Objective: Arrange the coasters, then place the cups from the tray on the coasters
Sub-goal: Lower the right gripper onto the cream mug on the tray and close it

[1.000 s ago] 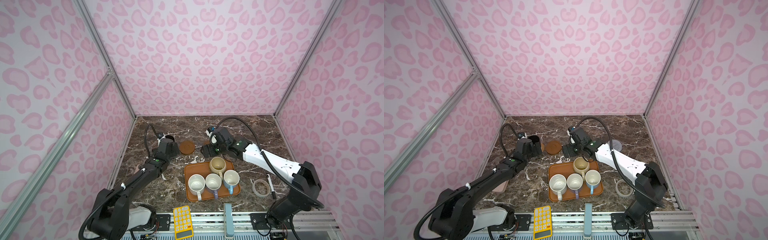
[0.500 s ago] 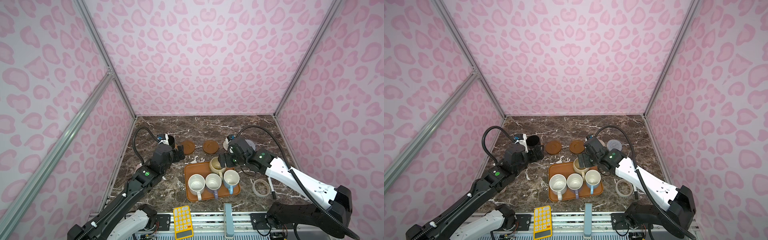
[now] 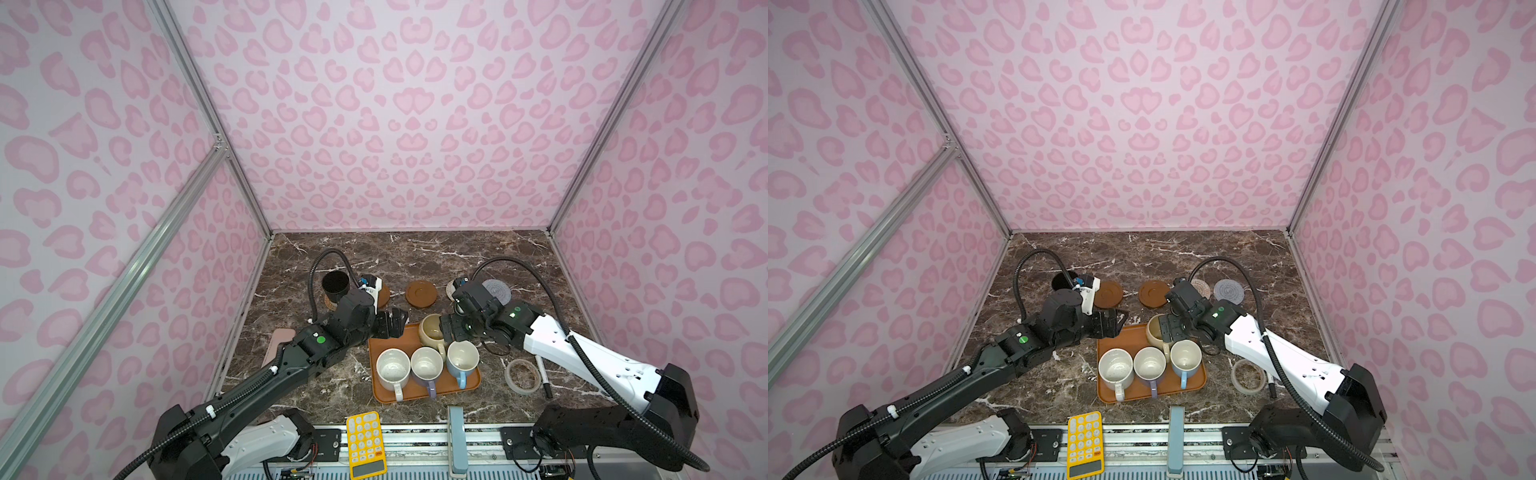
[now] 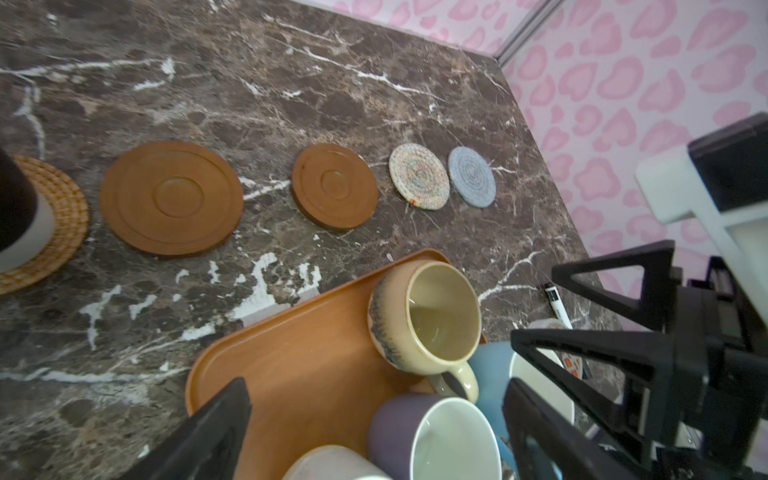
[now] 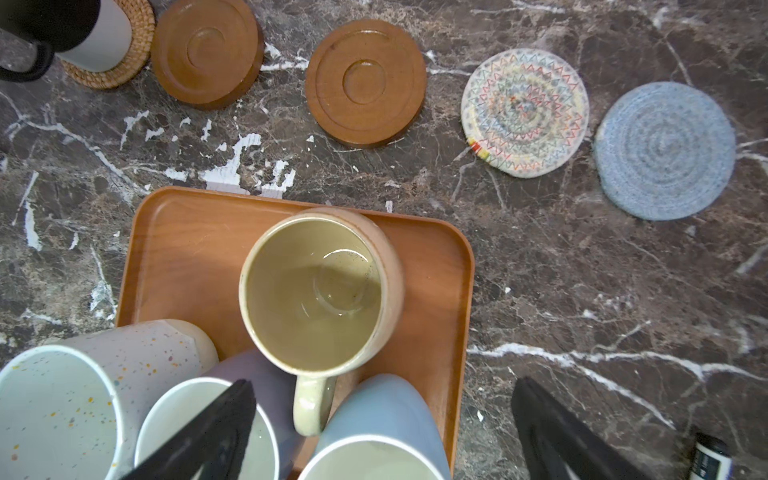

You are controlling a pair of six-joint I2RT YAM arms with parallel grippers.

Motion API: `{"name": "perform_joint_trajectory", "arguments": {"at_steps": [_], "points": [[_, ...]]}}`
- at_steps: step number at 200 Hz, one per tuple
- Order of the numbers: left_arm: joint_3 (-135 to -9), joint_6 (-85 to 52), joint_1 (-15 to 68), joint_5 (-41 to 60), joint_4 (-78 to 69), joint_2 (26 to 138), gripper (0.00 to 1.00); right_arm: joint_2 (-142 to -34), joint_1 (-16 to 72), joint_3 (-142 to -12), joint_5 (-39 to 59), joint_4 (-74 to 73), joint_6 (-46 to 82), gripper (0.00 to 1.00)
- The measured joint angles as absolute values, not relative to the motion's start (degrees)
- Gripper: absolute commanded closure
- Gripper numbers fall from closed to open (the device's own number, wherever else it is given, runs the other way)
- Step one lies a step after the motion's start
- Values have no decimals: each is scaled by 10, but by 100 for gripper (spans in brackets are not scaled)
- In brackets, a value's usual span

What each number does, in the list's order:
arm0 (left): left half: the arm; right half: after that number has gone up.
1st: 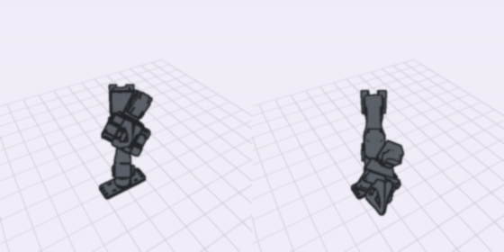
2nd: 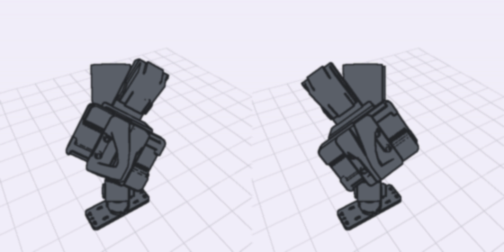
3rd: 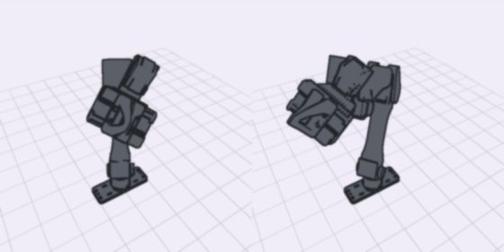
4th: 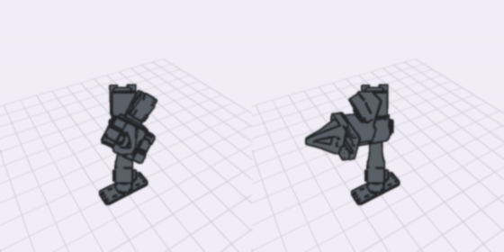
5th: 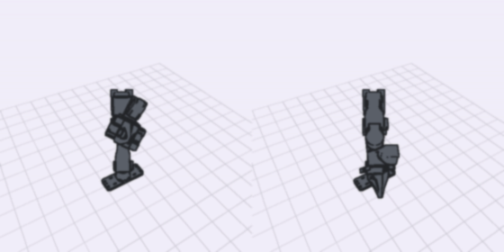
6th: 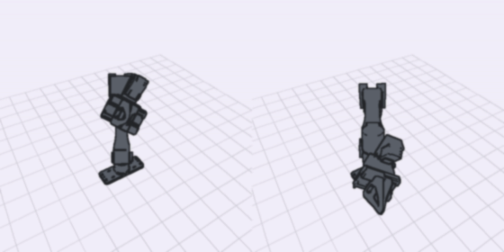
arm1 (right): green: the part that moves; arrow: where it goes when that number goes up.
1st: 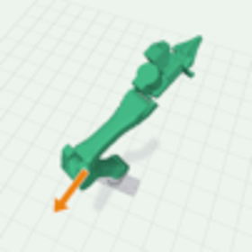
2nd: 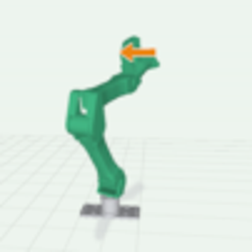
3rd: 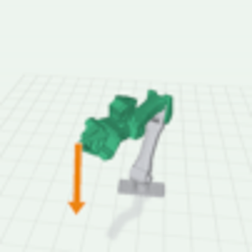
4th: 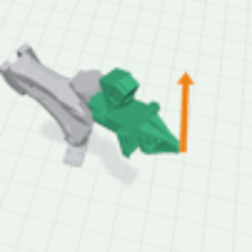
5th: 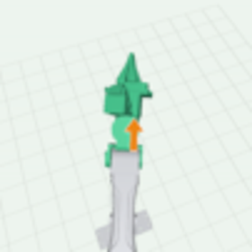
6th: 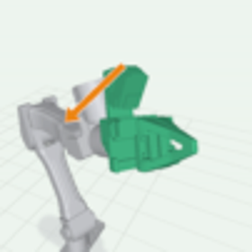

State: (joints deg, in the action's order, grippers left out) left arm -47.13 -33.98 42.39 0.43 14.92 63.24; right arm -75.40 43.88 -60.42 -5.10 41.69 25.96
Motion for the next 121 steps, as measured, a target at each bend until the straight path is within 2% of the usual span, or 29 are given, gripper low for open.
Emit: {"name": "perform_joint_trajectory", "arguments": {"at_steps": [121], "points": [[-474,-344,435,29,148,673,3,-821,456,-602,3,400,191,14]]}}
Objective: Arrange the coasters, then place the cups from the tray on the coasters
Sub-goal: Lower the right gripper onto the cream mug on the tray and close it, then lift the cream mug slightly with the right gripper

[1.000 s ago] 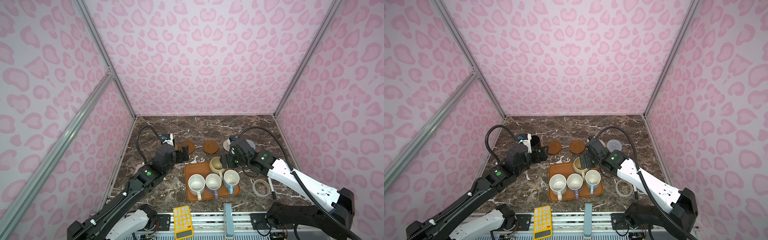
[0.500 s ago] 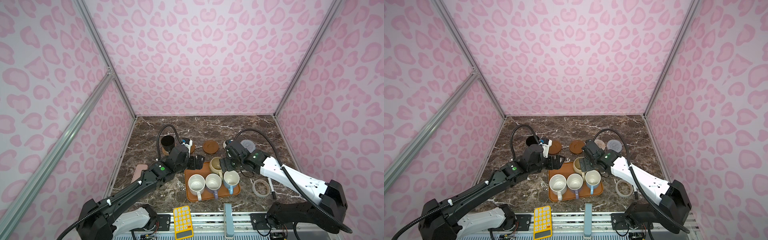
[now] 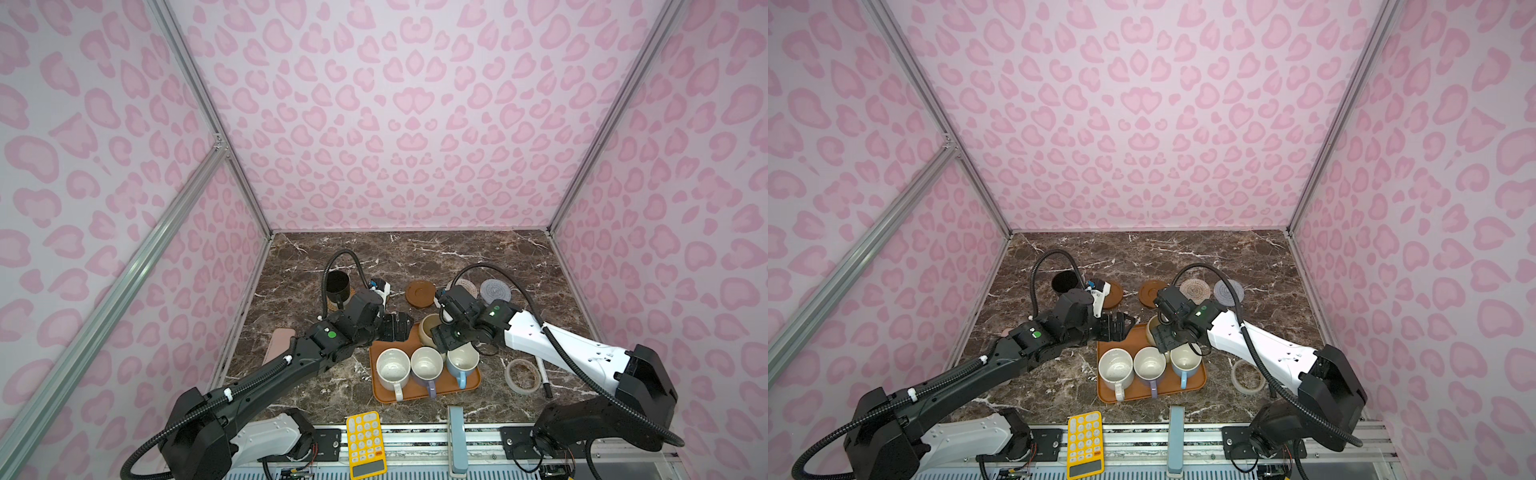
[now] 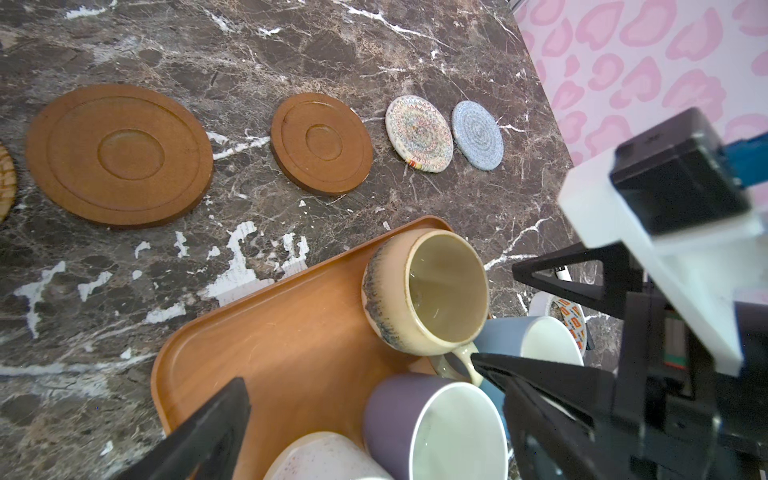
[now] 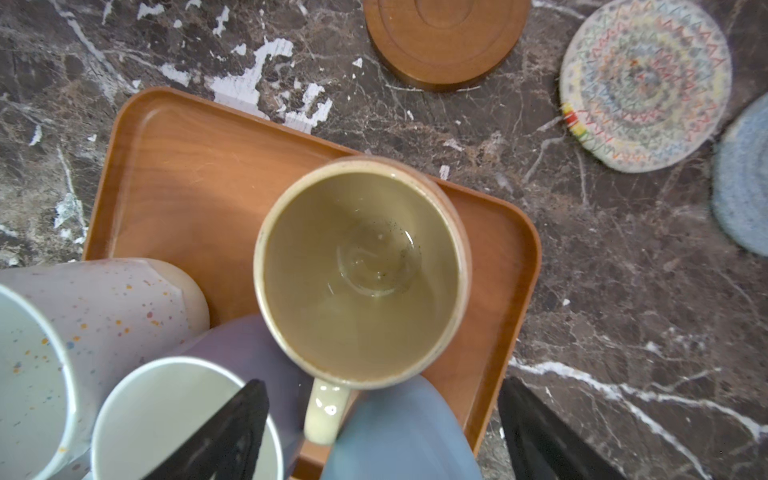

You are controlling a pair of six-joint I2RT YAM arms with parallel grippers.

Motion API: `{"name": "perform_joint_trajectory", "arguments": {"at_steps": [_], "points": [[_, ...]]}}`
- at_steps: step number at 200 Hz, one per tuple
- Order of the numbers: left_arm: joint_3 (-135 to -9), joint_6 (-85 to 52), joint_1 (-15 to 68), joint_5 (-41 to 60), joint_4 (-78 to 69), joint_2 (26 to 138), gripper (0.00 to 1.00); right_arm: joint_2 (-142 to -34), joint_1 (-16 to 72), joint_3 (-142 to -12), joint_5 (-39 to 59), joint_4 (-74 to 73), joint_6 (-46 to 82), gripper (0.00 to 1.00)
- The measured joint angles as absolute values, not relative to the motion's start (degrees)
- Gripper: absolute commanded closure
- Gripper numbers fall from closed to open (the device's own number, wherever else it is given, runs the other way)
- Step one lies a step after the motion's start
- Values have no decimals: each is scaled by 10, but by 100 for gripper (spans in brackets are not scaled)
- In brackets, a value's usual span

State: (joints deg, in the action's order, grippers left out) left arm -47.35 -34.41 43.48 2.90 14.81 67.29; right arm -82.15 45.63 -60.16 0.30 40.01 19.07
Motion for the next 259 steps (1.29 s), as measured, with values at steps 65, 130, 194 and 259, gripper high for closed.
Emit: {"name": "perform_joint_trajectory", "arguments": {"at_steps": [65,130,194,259], "points": [[-473,-345,439,21,148,666,3,-866,454,-601,17,387,169,24],[-472,-345,439,17,148,670,2,-882,439,-600,16,385,167,42],[-472,-344,439,17,146,683,2,-897,434,-600,20,399,167,67],[-475,-342,439,17,141,687,1,-899,434,-610,17,394,159,90]]}}
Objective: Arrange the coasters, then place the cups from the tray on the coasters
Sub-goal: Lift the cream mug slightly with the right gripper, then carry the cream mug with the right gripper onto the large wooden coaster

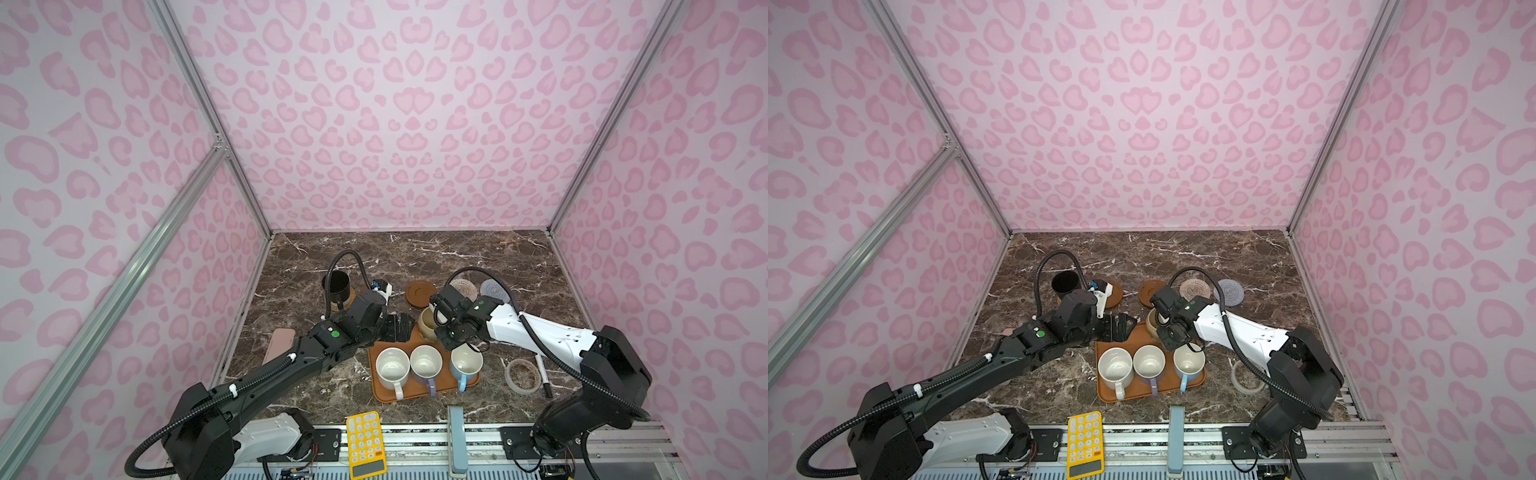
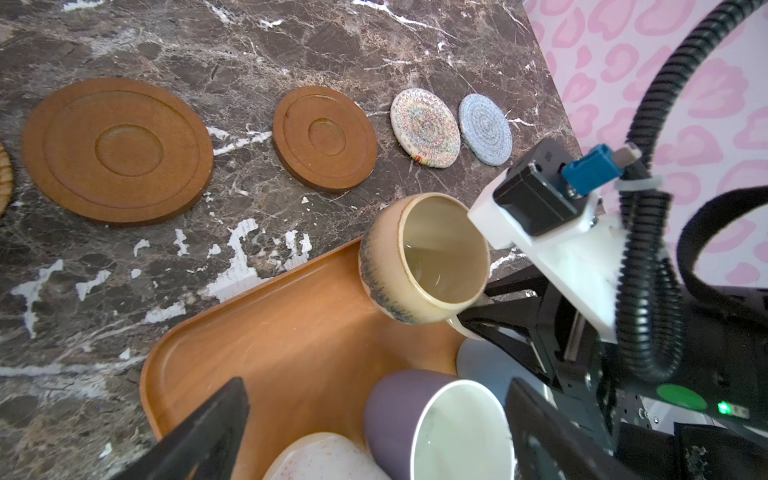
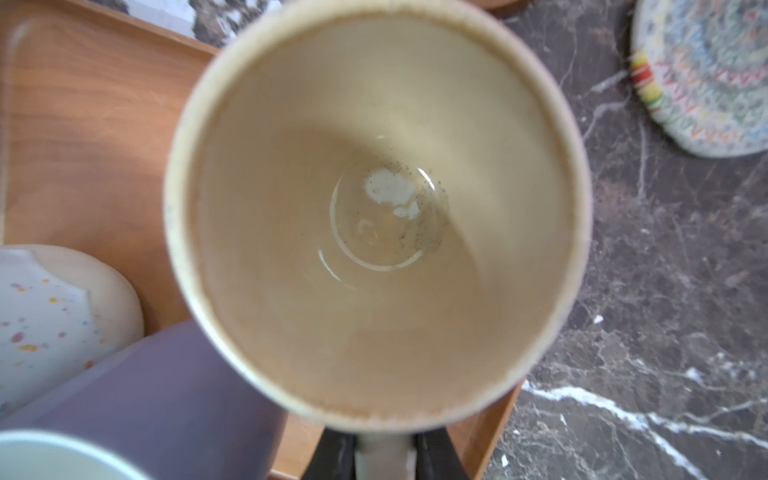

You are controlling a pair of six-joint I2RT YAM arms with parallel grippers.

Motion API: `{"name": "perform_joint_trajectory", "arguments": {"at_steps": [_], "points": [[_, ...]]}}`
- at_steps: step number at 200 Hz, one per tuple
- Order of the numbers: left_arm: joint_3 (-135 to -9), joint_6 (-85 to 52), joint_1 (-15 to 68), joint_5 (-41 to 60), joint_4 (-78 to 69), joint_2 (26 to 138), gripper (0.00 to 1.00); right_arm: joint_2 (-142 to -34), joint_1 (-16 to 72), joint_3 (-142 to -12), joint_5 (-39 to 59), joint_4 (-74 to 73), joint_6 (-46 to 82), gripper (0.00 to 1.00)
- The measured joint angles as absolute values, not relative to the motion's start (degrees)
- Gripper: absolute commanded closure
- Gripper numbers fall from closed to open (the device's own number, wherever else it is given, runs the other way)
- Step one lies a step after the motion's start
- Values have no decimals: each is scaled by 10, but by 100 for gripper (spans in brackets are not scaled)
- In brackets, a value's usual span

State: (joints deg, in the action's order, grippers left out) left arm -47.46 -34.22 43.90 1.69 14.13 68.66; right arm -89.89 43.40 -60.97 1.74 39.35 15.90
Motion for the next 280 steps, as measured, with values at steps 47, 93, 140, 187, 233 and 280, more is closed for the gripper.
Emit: {"name": "perform_joint_trajectory", "arguments": {"at_steps": [47,93,140,187,233,280], "points": [[-474,-342,439,10,117,682,1,-881,434,-609,10,383,159,100],[-474,-345,439,-8,116,668,1,-842,434,-606,-3,375,170,100],[-474,-347,434,-36,116,653,2,-836,443,-627,-15,380,184,100],[-474,-349,396,-42,112,652,2,-866,458,-670,-20,375,201,100],[-460,-355,382,-36,95,657,2,-888,468,-692,-27,368,204,100],[-449,-362,330,-28,91,630,4,-941,476,-745,-47,345,211,100]]}}
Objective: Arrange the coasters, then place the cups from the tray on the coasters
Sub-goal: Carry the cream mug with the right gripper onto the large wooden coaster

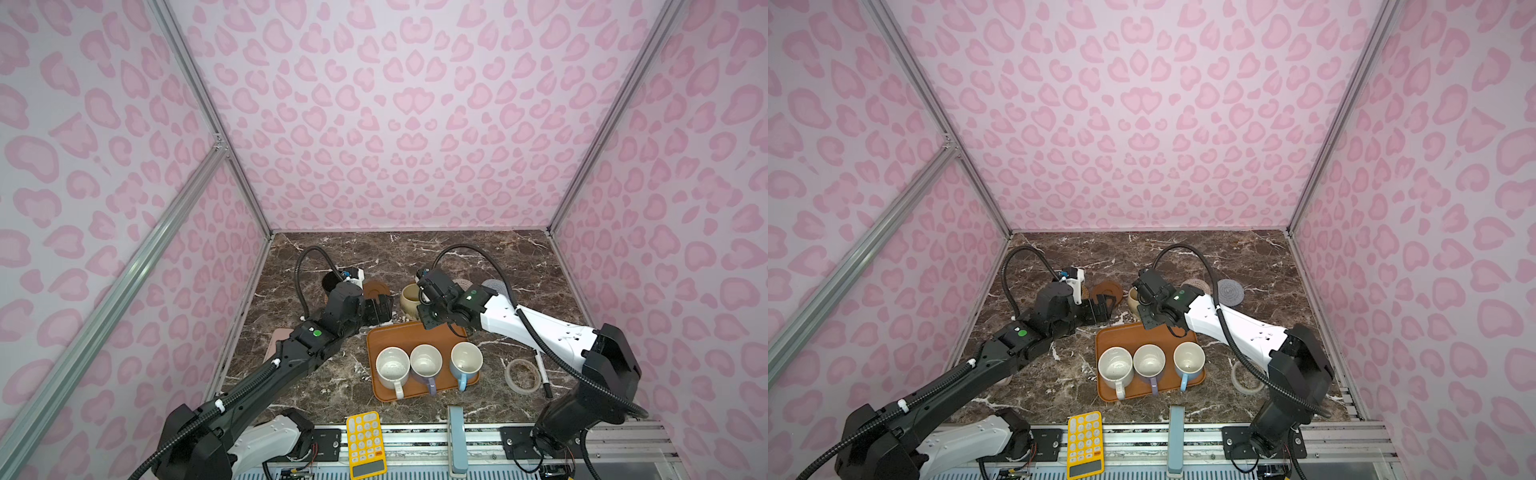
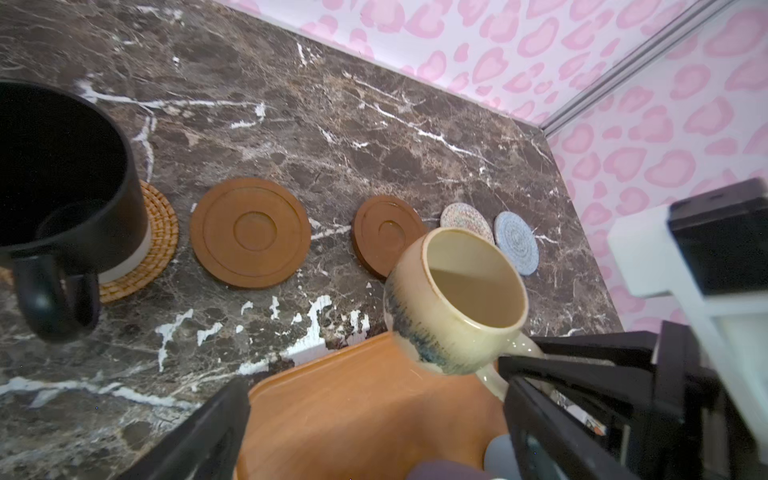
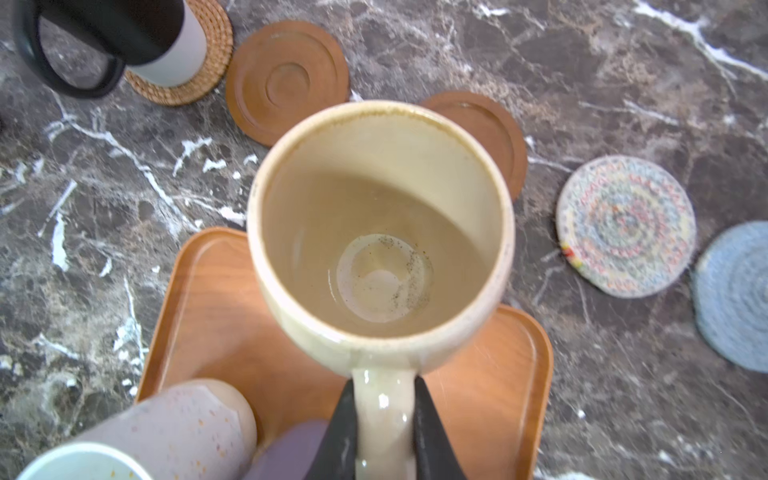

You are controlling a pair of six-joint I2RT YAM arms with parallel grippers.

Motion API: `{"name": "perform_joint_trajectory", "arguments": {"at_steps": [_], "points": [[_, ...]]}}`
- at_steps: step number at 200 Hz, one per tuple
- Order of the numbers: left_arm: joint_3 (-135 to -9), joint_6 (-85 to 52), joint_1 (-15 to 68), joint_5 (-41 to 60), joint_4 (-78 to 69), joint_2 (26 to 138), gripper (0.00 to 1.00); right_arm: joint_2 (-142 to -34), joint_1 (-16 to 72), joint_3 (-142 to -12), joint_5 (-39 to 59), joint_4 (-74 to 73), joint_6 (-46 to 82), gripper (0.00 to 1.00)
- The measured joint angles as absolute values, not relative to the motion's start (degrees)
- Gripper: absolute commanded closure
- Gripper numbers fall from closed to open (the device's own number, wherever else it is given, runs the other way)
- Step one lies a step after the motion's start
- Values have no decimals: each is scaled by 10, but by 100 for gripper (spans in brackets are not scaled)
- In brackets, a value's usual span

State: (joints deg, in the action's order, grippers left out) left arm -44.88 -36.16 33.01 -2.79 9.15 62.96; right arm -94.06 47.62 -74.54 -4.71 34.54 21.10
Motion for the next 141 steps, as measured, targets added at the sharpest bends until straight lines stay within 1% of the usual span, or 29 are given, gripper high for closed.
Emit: {"name": "perform_joint_trajectory", "arguments": {"at_steps": [47,103,141], "points": [[-448,-370,289,-12,92,603,4,-1020,479,-828,-60,328,215,100],[-441,-371,242,-3,93,588,4,-1147,479,-981,-60,317,216,100],[-426,-379,208,11,93,573,3,-1225,482,-1059,-60,318,217,100]]}}
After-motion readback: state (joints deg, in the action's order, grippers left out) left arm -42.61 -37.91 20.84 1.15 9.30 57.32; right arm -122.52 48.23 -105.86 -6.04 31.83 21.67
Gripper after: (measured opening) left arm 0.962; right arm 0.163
